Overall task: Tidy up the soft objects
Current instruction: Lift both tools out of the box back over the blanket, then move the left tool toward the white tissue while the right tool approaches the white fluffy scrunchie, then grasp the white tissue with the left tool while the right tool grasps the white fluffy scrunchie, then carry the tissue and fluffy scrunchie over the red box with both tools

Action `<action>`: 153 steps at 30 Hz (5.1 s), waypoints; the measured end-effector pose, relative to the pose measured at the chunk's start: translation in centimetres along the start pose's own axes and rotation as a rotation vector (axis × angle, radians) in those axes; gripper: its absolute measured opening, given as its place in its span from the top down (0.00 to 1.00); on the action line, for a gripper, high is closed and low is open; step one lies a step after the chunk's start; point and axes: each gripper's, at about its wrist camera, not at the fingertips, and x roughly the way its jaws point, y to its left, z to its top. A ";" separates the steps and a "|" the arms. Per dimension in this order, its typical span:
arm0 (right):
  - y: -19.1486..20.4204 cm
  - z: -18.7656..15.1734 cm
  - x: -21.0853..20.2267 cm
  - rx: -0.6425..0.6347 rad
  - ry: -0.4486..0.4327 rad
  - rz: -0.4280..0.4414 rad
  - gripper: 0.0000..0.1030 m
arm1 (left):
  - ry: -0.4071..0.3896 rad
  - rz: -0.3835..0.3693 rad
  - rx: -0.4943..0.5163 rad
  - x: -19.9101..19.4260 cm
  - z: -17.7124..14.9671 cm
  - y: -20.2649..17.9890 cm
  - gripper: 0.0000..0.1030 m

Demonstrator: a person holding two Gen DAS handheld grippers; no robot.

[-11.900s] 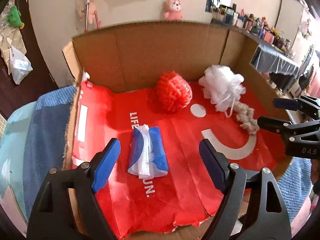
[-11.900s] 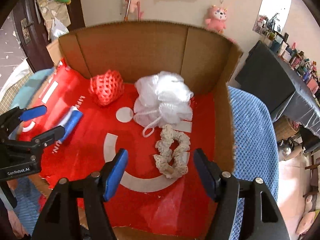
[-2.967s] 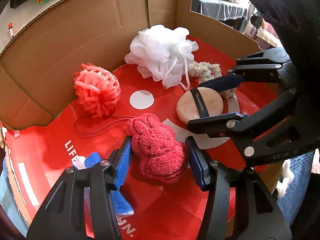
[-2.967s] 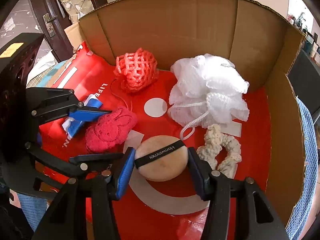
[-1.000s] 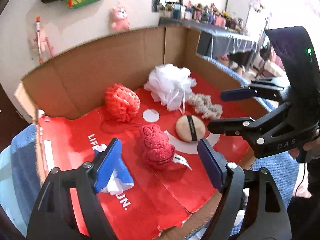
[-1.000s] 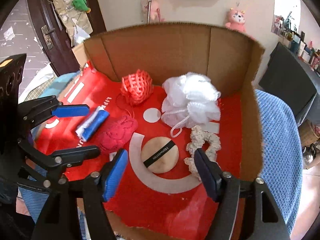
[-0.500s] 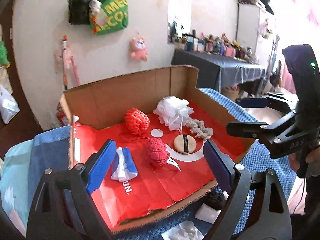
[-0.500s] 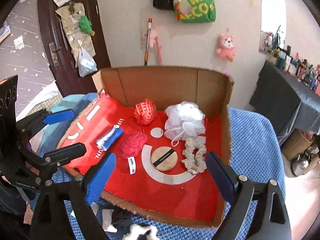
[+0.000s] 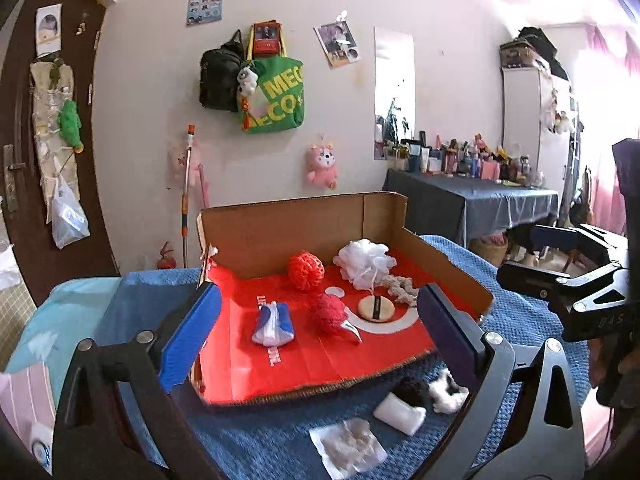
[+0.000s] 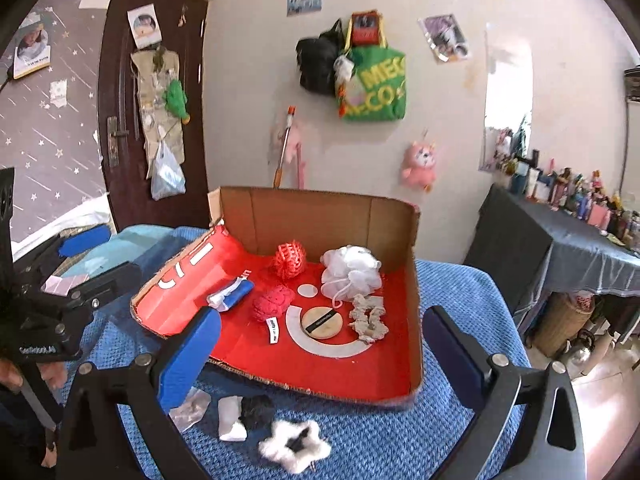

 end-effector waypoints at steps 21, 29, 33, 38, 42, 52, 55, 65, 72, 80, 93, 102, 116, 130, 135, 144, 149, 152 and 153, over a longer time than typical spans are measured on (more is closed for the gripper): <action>2.5 -8.4 -4.5 0.032 -0.141 -0.109 0.00 | -0.045 0.133 -0.006 -3.5 -7.5 -2.8 0.03; 2.4 -11.9 -2.8 0.062 -0.064 -0.119 0.00 | 0.033 0.141 -0.023 -2.5 -10.0 -2.4 0.03; 2.2 -13.5 -1.9 0.083 -0.015 -0.116 0.00 | 0.062 0.139 -0.031 -2.2 -10.8 -2.3 0.03; 1.9 -14.5 -1.5 0.115 0.017 -0.103 0.00 | 0.103 0.127 -0.034 -1.7 -11.6 -2.4 0.03; 1.8 -15.1 -1.1 0.116 0.037 -0.102 0.00 | 0.135 0.118 -0.038 -1.3 -12.2 -2.5 0.03; 1.8 -15.5 -0.4 0.121 0.066 -0.101 0.00 | 0.164 0.116 -0.041 -0.8 -12.4 -2.5 0.03; 1.7 -15.5 -0.2 0.124 0.071 -0.102 0.00 | 0.172 0.115 -0.042 -0.7 -12.5 -2.5 0.03; 1.5 -15.5 0.8 0.132 0.114 -0.080 0.00 | 0.218 0.106 -0.041 0.0 -12.3 -2.4 0.03; 0.9 -15.0 1.3 0.138 0.139 -0.074 0.00 | 0.249 0.104 -0.029 0.7 -11.8 -2.1 0.03; 0.5 -14.4 2.5 0.133 0.188 -0.060 0.00 | 0.312 0.089 -0.007 2.2 -11.4 -1.9 0.03; -0.4 -13.0 5.0 0.135 0.317 0.011 0.00 | 0.414 0.041 0.027 5.0 -11.0 -1.7 0.03; 0.2 -12.3 6.8 0.083 0.383 0.034 0.01 | 0.486 0.012 0.061 7.0 -11.5 -2.1 0.03; 0.5 -12.3 8.3 0.065 0.400 0.070 0.29 | 0.513 -0.106 0.029 8.0 -11.9 -2.2 0.54; 0.6 -11.5 5.5 0.061 0.299 0.086 0.40 | 0.458 -0.141 0.025 6.1 -10.9 -2.1 0.68; 0.5 -11.5 5.2 0.065 0.296 0.082 0.40 | 0.438 -0.138 0.016 5.3 -10.5 -1.7 0.68; 0.5 -11.7 5.0 0.073 0.297 0.086 0.40 | 0.434 -0.141 0.025 4.9 -10.4 -1.9 0.68; 0.6 -11.8 4.9 0.072 0.297 0.086 0.40 | 0.430 -0.142 0.028 4.8 -10.4 -2.0 0.68; 0.4 -11.6 4.7 0.076 0.291 0.084 0.40 | 0.421 -0.143 0.032 4.5 -10.1 -2.0 0.68; 0.4 -11.5 4.6 0.077 0.287 0.082 0.40 | 0.416 -0.143 0.034 4.5 -9.9 -1.9 0.68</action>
